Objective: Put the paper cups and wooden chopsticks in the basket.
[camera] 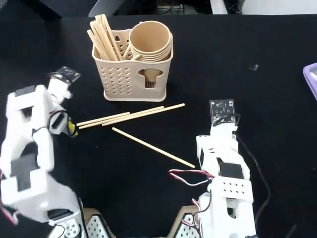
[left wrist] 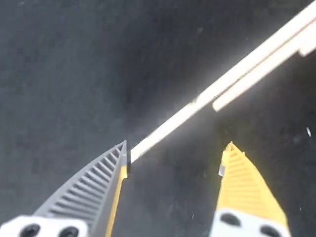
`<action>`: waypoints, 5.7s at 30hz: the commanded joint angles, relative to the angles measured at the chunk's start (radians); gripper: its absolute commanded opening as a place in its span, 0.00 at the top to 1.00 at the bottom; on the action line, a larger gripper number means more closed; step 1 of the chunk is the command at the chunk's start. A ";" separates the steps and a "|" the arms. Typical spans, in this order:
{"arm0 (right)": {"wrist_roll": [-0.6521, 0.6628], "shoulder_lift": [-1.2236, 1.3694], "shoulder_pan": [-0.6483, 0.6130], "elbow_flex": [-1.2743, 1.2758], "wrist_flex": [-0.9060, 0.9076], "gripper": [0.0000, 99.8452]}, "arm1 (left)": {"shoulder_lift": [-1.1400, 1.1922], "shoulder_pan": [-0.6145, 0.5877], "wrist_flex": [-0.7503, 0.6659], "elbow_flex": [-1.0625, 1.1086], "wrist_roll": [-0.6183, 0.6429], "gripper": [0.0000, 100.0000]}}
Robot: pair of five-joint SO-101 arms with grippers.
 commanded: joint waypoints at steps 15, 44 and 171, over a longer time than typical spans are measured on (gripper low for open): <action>-0.002 -0.024 0.006 0.008 -0.026 0.98 | 0.028 0.067 -0.394 0.127 0.804 0.86; -0.002 -0.024 0.006 0.005 -0.026 0.98 | -0.618 0.147 -0.305 0.616 0.534 0.84; 0.589 1.122 -0.802 -1.132 0.505 0.82 | -0.588 -0.179 -0.247 0.800 0.772 0.84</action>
